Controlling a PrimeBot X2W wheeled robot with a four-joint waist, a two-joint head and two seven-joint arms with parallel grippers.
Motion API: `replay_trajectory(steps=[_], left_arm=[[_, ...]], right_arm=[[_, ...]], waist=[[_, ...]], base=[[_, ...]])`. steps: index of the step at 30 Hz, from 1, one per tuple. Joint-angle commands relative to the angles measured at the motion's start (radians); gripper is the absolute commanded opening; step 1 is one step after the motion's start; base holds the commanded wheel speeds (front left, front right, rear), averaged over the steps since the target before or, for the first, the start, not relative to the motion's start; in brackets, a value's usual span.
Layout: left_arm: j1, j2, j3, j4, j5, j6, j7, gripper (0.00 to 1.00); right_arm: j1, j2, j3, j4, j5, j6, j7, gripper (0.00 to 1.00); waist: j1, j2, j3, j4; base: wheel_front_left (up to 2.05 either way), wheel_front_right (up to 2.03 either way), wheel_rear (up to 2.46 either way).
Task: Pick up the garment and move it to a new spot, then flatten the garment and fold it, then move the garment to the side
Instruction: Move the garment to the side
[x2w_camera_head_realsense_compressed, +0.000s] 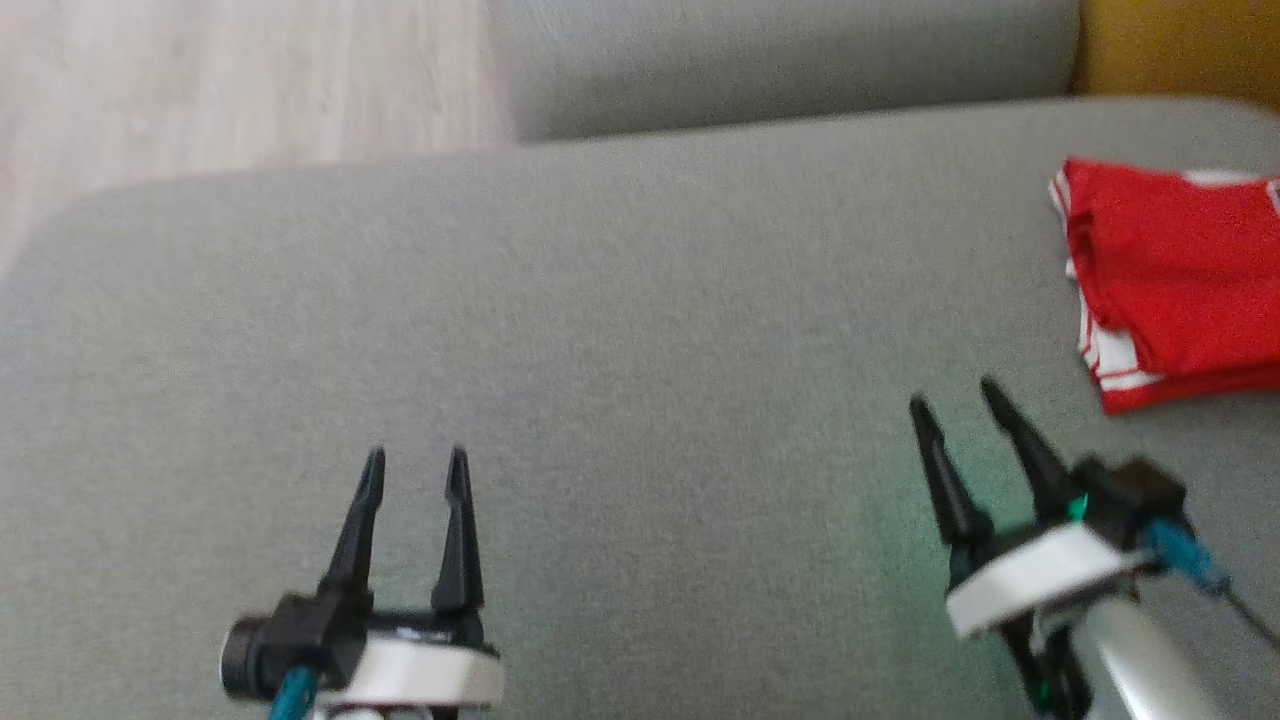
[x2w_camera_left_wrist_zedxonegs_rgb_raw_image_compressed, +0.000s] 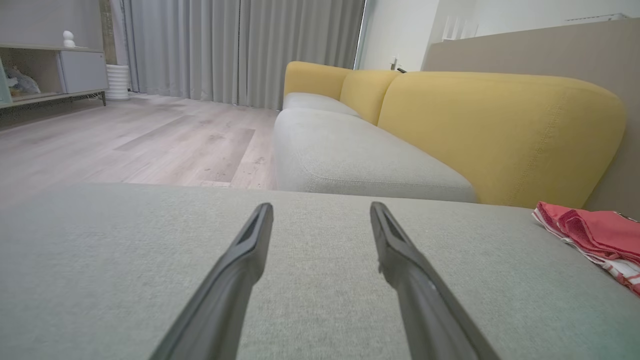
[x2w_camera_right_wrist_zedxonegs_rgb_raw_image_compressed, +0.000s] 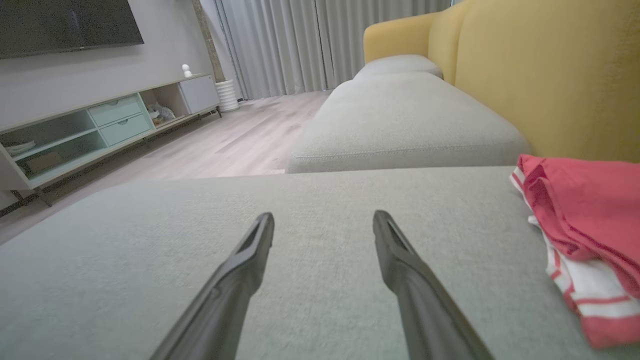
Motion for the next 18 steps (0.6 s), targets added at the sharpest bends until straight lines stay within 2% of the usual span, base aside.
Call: replay_trajectory(steps=[1, 8, 18], left_arm=[[-0.004, -0.001, 0.032, -0.039, -0.005, 0.006, -0.005, 1.00], [0.090, -0.001, 0.073, -0.060, 0.021, 0.011, -0.005, 1.00], [0.156, -0.001, 0.103, -0.059, 0.026, 0.011, -0.005, 1.00]], right_arm=[[0.019, 0.007, 0.001, -0.048, -0.014, -0.001, -0.013, 1.00], [0.214, 0.104, -0.079, -0.159, -0.098, -0.001, -0.013, 1.00], [0.298, 0.146, -0.124, -0.184, -0.145, -0.001, -0.013, 1.00]], waist=[[0.0003, -0.0001, -0.077, 0.036], [0.0003, -0.0001, -0.149, 0.045], [0.0003, -0.0001, -0.191, 0.042]], base=[[0.00, 0.00, 0.00], [0.00, 0.00, 0.00], [0.00, 0.00, 0.00]])
